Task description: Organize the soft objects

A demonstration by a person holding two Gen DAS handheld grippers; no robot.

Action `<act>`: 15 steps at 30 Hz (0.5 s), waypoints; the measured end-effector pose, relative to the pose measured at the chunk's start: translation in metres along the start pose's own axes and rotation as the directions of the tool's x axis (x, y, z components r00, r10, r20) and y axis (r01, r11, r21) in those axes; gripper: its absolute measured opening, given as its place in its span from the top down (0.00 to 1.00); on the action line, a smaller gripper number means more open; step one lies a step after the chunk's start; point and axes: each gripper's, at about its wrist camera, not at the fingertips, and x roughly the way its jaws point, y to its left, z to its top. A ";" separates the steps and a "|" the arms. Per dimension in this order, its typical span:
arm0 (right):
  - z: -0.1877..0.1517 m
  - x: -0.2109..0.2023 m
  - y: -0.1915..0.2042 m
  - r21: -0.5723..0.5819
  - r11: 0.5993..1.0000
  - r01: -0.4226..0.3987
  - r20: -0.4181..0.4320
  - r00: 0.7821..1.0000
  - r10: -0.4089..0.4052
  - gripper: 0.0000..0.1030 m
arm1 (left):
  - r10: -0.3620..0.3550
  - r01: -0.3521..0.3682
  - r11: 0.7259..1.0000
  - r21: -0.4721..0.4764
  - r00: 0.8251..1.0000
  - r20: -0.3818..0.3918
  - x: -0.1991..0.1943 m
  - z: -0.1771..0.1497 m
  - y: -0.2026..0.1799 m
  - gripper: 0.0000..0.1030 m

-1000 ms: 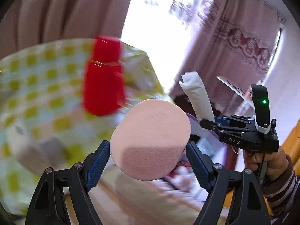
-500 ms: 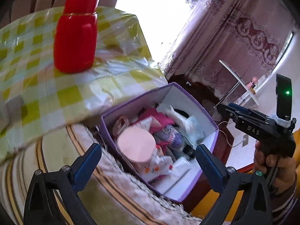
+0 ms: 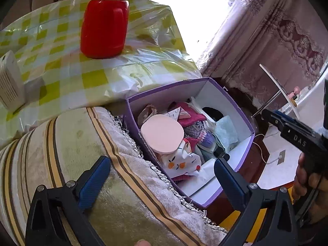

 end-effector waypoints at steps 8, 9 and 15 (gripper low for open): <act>-0.003 0.004 0.000 0.001 1.000 -0.005 -0.013 1.000 0.005 0.45 | -0.038 0.038 0.998 -0.040 0.999 0.012 -0.003 0.001 0.006 0.01; -0.003 0.004 0.000 -0.002 1.000 -0.007 -0.013 1.000 0.007 0.45 | -0.037 0.037 0.998 -0.042 0.999 0.011 -0.002 0.001 0.005 0.01; -0.005 0.004 0.001 -0.003 1.000 -0.012 -0.017 1.000 0.012 0.45 | -0.036 0.036 0.998 -0.043 0.999 0.011 -0.002 0.001 0.005 0.01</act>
